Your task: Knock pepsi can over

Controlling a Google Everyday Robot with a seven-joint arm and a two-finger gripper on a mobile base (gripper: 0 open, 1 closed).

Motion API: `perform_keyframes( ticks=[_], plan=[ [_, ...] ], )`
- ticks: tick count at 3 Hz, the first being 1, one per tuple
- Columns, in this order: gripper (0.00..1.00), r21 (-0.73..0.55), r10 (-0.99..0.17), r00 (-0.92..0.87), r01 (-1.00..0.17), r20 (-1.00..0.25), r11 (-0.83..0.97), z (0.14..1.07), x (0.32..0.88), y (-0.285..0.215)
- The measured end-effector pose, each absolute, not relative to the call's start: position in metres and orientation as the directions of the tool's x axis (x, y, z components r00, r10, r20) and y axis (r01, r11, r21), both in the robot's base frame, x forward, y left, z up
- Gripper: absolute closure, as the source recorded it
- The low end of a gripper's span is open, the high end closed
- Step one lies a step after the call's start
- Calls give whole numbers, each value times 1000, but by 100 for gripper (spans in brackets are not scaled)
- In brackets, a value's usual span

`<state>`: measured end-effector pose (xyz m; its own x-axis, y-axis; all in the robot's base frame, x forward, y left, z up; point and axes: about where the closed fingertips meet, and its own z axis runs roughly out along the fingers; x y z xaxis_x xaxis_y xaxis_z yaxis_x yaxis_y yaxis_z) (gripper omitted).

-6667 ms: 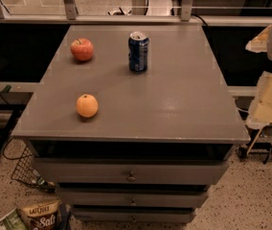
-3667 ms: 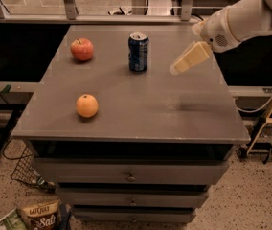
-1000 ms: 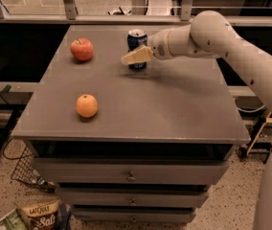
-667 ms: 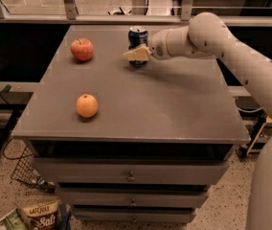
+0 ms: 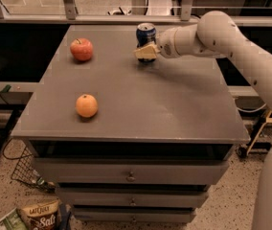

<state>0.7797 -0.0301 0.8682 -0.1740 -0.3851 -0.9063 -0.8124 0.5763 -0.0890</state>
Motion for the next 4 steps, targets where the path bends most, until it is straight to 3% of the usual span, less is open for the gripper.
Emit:
perform_keyframes(
  ticks=[1,2,4],
  plan=[
    [100,-162,-462,-144,-813,-875,559,886,774,-56],
    [100,-237,-591,-122,-837,-797,493,897,762,-72],
    [100,-289,-880,-22,-941,-475,179,886,710,-76]
  ],
)
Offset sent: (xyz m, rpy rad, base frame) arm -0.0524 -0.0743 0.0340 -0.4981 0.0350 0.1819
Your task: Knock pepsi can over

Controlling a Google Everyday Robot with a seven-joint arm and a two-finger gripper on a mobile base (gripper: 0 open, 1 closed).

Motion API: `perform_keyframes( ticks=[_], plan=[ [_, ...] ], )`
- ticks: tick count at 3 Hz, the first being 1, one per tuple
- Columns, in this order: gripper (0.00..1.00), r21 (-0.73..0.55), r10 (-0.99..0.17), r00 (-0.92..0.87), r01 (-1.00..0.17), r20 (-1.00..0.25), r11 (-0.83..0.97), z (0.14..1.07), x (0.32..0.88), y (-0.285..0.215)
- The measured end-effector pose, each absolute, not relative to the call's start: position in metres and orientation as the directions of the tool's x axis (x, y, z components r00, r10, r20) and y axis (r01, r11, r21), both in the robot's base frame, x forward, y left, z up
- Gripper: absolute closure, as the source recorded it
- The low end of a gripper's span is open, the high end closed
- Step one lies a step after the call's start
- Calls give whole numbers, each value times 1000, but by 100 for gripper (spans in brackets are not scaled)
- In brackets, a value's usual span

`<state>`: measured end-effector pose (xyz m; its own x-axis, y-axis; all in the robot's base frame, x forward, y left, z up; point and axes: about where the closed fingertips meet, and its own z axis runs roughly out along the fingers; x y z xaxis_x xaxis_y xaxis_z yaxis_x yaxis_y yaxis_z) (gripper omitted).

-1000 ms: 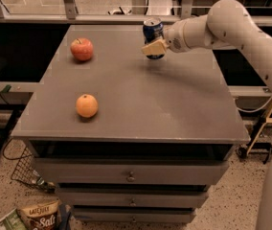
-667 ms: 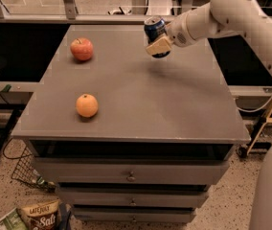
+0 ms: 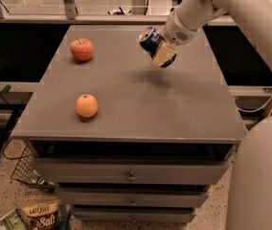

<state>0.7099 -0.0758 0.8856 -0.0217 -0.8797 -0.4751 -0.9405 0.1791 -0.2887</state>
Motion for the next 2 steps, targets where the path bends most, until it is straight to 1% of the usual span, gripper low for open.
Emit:
perform_keyframes(
  ticks=[1,2],
  plan=[
    [100,-249,-947,42,-968,-318,40,878,688,-77],
    [100,-195,-977,115,-977,-180,-79,865,674,-71]
  ],
)
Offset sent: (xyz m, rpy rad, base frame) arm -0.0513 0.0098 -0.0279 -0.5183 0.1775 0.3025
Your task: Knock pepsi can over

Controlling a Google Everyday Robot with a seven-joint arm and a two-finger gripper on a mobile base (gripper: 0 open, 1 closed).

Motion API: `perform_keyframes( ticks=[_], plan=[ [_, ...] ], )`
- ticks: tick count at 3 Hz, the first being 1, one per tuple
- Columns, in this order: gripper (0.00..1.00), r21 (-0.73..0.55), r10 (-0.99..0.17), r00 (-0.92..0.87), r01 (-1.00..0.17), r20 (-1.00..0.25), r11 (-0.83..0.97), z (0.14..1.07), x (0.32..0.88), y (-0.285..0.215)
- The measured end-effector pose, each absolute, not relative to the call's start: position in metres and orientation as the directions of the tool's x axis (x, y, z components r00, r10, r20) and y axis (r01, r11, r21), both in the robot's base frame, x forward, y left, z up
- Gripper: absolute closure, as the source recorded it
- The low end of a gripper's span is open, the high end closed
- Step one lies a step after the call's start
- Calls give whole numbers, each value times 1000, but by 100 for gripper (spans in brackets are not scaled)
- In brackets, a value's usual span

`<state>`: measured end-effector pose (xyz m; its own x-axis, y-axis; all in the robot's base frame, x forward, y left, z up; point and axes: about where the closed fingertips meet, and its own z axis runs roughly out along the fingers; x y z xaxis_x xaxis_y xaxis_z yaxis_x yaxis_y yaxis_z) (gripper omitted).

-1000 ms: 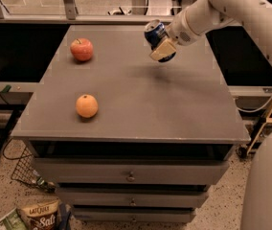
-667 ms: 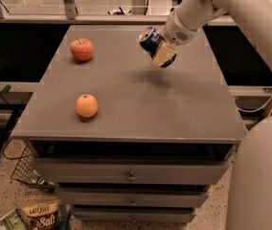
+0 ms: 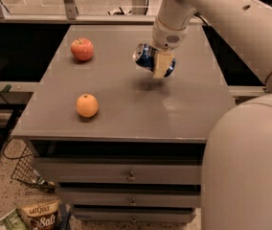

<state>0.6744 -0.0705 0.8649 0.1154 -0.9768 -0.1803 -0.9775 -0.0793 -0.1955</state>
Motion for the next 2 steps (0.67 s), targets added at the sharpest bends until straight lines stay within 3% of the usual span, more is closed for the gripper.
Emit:
perform_keyframes(
  ticks=[2],
  plan=[
    [100,-103,-978,207,-974,-22,-204,842,666,-55]
  ],
)
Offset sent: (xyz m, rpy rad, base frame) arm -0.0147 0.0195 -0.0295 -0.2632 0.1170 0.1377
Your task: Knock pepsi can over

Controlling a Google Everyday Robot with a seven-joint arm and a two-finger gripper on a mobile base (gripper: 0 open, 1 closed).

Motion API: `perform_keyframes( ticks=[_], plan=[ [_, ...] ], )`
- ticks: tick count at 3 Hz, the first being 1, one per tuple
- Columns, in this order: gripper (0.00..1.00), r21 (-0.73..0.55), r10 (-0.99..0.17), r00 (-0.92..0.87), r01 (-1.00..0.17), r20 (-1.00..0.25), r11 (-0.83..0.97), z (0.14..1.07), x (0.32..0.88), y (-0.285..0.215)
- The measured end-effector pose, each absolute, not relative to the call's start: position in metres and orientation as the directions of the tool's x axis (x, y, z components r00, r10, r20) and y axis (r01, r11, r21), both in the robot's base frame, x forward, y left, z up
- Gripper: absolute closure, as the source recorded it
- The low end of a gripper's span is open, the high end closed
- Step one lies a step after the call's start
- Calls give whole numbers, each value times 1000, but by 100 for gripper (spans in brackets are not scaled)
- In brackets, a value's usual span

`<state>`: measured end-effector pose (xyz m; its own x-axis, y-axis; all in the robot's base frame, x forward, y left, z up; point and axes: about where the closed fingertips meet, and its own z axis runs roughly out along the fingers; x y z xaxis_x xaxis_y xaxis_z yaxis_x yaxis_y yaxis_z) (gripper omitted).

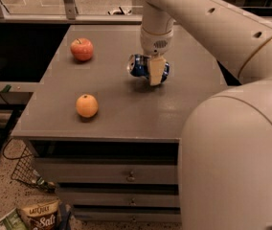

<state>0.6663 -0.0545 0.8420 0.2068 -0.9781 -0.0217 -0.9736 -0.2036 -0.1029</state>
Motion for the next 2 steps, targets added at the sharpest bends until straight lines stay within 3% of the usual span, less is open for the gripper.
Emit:
perform_keyframes(
  ticks=[1,2],
  plan=[
    [82,-111,-978,207,-973,-27,-203,840,669,-53],
    [49,-118,-978,208,-972,-29,-203,838,672,-51]
  ],
)
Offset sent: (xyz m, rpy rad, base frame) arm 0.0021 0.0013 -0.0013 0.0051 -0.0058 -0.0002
